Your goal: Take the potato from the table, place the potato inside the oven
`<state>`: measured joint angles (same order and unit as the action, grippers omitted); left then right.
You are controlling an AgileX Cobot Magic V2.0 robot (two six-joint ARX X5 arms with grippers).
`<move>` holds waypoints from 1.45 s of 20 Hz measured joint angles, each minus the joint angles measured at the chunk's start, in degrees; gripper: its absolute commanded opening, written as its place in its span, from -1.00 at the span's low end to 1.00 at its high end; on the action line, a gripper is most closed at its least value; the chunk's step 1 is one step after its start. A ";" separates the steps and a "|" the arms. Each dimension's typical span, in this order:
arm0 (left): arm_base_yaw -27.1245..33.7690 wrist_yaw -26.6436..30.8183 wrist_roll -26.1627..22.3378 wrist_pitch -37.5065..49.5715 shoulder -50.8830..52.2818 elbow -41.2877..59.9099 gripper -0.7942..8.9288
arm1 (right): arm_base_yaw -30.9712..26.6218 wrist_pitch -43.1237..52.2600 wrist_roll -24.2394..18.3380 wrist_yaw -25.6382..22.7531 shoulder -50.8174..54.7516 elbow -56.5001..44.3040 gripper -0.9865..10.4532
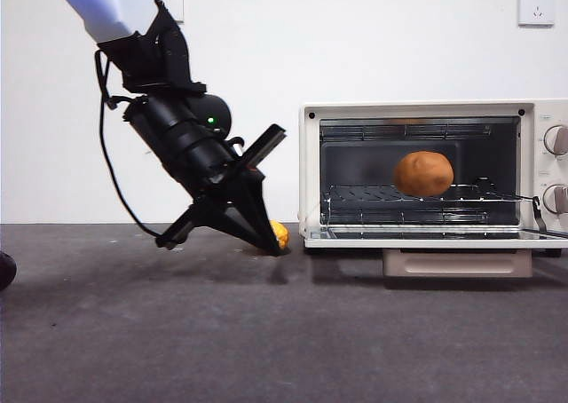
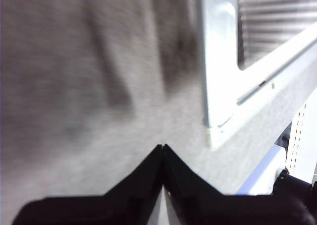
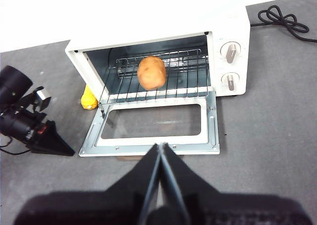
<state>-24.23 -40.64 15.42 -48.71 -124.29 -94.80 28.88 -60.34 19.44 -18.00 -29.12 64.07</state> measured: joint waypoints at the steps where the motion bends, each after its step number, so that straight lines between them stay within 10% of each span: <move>1: -0.35 -0.02 0.66 0.55 0.00 0.00 -0.85 | 0.00 0.02 0.00 0.00 0.00 0.00 -0.83; 29: -3.56 -2.01 8.72 3.80 -1.88 0.00 -0.85 | 0.00 -3.08 0.00 0.02 -0.02 0.00 -0.83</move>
<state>-27.79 -42.65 24.14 -44.91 -126.17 -94.80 28.88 -63.42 19.44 -17.98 -29.15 64.07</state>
